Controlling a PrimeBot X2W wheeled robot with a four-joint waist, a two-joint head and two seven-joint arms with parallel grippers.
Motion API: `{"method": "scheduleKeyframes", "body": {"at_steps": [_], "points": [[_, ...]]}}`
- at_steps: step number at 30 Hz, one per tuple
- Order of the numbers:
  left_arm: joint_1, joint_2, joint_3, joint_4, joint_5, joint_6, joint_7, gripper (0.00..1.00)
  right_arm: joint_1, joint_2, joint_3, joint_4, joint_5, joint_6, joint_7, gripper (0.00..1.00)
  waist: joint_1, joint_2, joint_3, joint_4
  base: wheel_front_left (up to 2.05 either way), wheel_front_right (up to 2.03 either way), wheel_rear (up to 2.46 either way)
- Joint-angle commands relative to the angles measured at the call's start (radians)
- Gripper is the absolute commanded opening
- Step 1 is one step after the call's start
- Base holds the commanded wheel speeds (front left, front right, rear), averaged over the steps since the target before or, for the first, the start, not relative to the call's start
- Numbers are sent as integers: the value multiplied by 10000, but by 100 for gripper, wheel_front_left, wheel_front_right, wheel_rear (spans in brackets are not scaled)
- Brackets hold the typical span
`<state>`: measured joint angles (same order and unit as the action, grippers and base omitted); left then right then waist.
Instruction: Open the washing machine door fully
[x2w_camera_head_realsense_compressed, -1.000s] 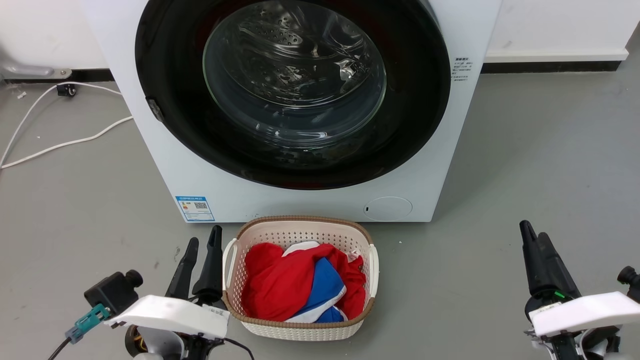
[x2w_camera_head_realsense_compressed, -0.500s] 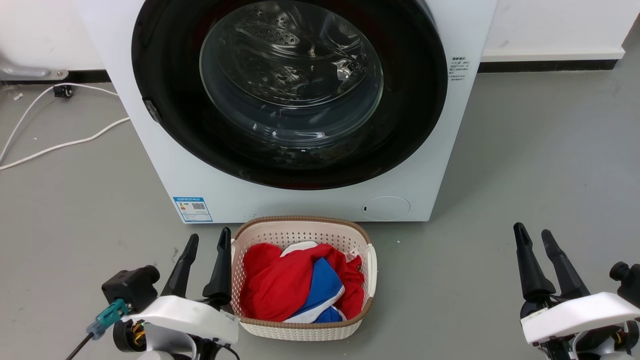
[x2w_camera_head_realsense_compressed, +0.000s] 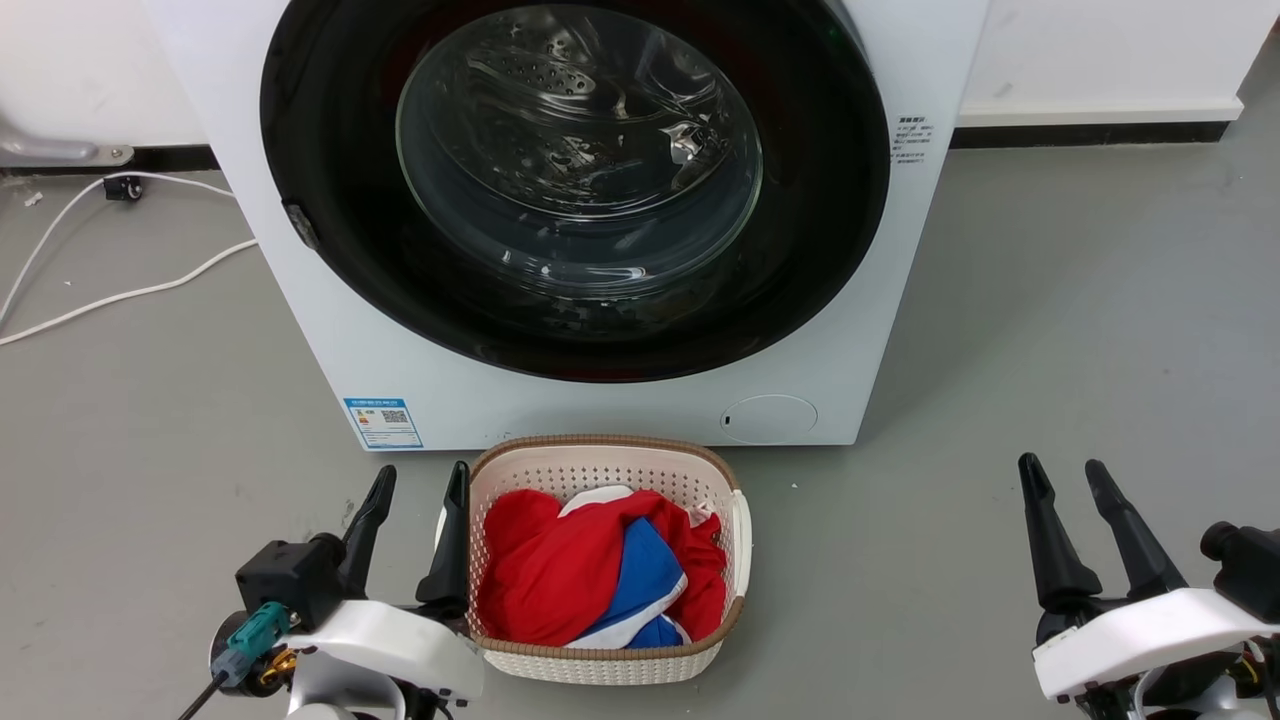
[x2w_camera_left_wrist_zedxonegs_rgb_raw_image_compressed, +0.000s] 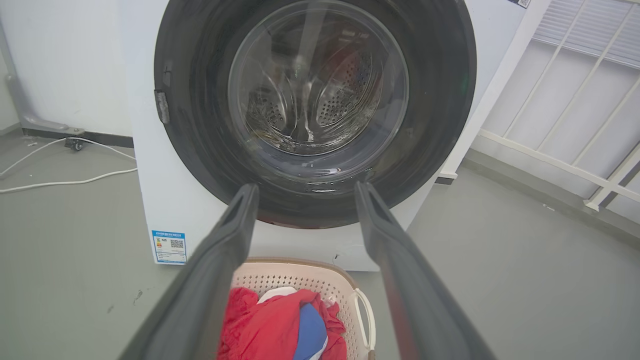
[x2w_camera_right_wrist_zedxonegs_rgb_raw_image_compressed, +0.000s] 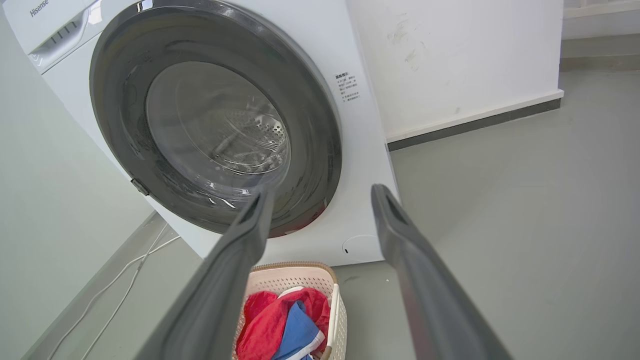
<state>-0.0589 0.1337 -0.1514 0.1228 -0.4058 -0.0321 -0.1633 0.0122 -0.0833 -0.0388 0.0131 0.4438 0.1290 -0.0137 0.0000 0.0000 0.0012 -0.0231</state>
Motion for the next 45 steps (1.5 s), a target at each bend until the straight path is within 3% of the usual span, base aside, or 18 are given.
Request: {"method": "scheduleKeyframes", "body": {"at_steps": [1,20,45], "points": [[14,99,-67,-77,299,72,-94,100,50,2,0,-166,-317,20,10,100,0,0,-12,-4,0,0,0],[105,331,-413,38,1688,371,-524,100,293,173,-24,-436,-2147,23,-24,100,0,0,-65,-22,0,0,0],[267,-50,-31,332,2450,-6,-977,100,294,303,-90,-352,-3523,26,-369,100,0,0,-114,-82,0,0,0]]}}
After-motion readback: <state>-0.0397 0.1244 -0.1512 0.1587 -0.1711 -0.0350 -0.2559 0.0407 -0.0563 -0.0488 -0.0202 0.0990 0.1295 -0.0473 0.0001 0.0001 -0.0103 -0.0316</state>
